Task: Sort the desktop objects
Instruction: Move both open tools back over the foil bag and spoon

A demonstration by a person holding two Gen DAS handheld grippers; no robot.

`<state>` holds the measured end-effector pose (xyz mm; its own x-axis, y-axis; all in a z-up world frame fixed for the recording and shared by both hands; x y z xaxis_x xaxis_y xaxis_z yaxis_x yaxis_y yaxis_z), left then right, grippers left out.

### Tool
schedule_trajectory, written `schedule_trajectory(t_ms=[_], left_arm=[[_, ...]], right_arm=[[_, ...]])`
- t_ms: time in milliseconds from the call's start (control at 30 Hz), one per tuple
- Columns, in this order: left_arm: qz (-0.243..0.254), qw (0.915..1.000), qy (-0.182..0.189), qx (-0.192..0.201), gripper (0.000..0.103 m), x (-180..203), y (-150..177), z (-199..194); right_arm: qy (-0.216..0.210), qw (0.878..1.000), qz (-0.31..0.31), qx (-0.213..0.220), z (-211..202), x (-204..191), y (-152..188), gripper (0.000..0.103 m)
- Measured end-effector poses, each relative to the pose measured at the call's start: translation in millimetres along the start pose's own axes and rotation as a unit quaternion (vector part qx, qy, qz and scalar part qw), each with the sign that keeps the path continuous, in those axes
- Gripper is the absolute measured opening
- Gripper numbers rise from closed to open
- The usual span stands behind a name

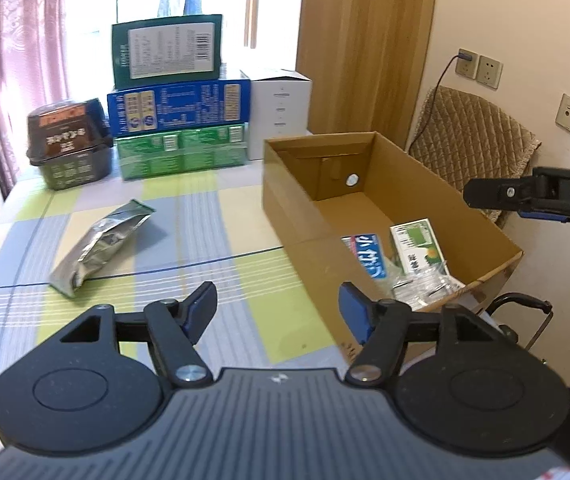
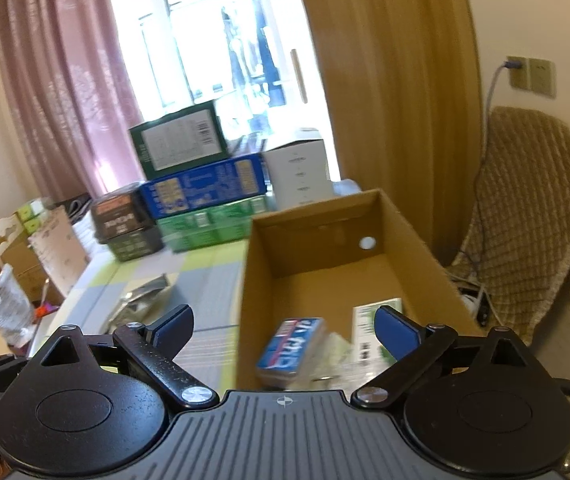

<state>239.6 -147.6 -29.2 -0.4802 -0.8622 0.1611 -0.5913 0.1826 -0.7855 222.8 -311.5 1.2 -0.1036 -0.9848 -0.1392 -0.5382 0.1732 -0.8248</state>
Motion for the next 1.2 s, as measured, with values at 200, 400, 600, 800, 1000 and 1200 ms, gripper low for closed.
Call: schedule_trajectory(t_ms=[200, 400, 600, 800, 1000, 1200], left_arm=[[-0.002, 0.9997, -0.024, 0.006, 0.075, -28.3, 7.1, -28.8], [-0.001, 0.9986, -0.053, -0.003, 0.082, -68.9, 21.8, -49.8], [-0.006, 0.9964, -0.083, -0.015, 0.089, -116.0, 33.5, -59.0], [0.010, 0.9942, -0.101, -0.036, 0.092, -157.0, 41.7, -51.7], [0.025, 0.9941, -0.087, -0.059, 0.098, -193.5, 33.4, -30.2], [0.050, 0.9915, -0.083, -0.087, 0.099, -228.1, 15.5, 6.3]], right_arm=[[-0.026, 0.999, -0.026, -0.001, -4.6, -39.5, 5.5, 0.097], [-0.049, 0.998, -0.048, -0.011, 4.0, -79.4, 15.8, 0.097], [-0.070, 0.995, -0.068, -0.024, 19.5, -116.1, 25.8, 0.098], [-0.086, 0.991, -0.089, -0.048, 49.4, -148.8, 35.0, 0.098], [-0.103, 0.985, -0.091, -0.101, 97.8, -172.5, 40.3, 0.098], [-0.100, 0.981, -0.095, -0.139, 154.2, -184.8, 42.2, 0.098]])
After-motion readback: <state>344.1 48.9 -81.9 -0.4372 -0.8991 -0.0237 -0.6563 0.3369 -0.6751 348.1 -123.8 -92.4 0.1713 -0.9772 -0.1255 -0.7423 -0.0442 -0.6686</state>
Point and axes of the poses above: each gripper's, at about its wrist camera, not at the fingertips, and z roughly the way its jaws point, x to its right, y to its underside, the point moved 10 cm from there along z, roughly the way its jaws point, and after that the axes turned 10 degrees about y, right-handed, at the moved point
